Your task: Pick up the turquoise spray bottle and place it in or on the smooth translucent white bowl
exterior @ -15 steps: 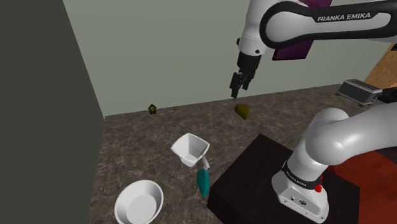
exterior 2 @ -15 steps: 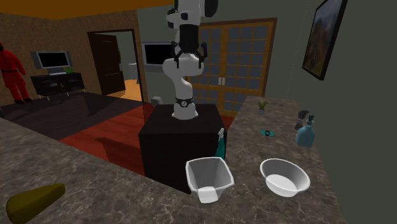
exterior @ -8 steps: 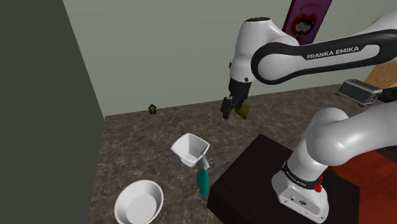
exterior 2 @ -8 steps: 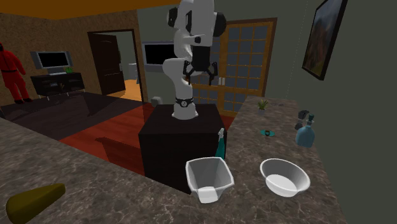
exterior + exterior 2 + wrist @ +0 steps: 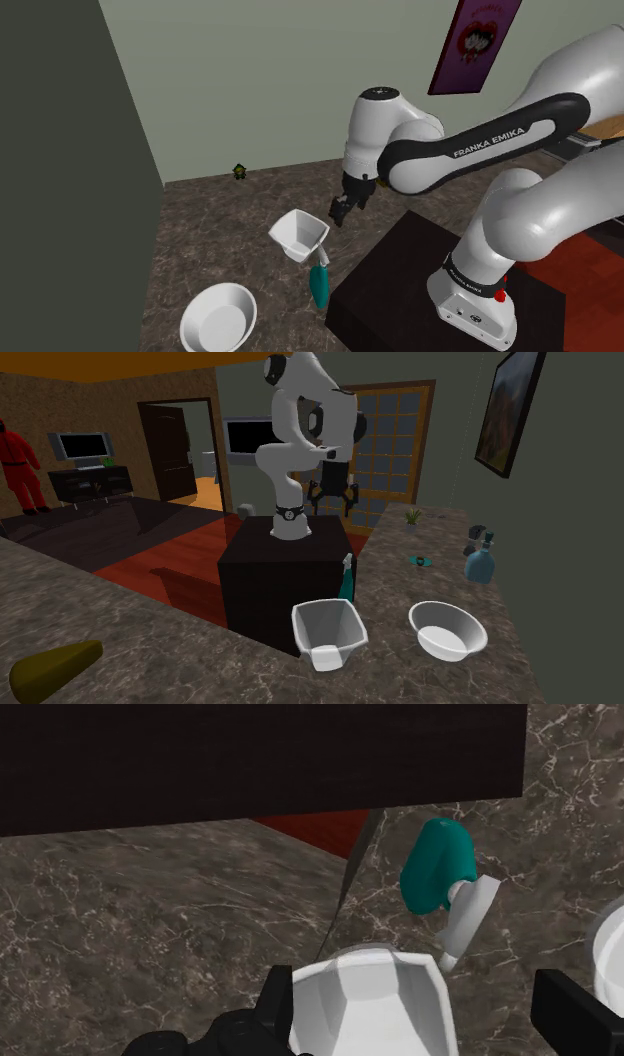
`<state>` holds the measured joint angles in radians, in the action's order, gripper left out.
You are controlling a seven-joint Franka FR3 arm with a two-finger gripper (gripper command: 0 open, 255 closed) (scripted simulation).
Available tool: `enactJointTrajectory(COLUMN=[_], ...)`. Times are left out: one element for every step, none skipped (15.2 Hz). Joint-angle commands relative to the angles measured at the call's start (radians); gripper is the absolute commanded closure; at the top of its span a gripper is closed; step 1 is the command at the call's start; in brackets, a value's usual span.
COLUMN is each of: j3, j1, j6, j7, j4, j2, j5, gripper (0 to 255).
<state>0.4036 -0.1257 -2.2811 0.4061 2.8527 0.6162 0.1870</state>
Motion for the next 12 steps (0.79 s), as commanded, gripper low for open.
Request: enactJointTrajectory(j3=[0.050, 0.078, 0.107, 0.138, 0.171, 0.206, 0.244, 0.285, 0.331, 0.373, 0.384, 0.391], j1=[-0.002, 0.001, 0.008, 0.018, 0.032, 0.052, 0.078, 0.112, 0.156, 0.205, 0.227, 0.249], j6=[-0.077, -0.119, -0.161, -0.204, -0.247, -0.289, -0.330, -0.370, -0.408, -0.439, -0.456, -0.472], j7=[0.057, 0.089, 0.122, 0.158, 0.198, 0.242, 0.294, 0.354, 0.429, 0.515, 0.547, 0.584], j4=[0.015, 0.018, 0.020, 0.019, 0.016, 0.012, 0.005, -0.003, -0.014, -0.026, -0.027, -0.029], j2=[-0.060, -0.099, -0.141, -0.184, -0.231, -0.279, -0.330, -0.383, -0.439, -0.496, -0.520, -0.546], j5=[0.011, 0.012, 0.009, 0.002, -0.012, -0.034, -0.066, -0.113, -0.181, -0.269, -0.314, -0.367], gripper=[0, 0, 0, 0, 0, 0, 0, 0, 0, 0, 0, 0])
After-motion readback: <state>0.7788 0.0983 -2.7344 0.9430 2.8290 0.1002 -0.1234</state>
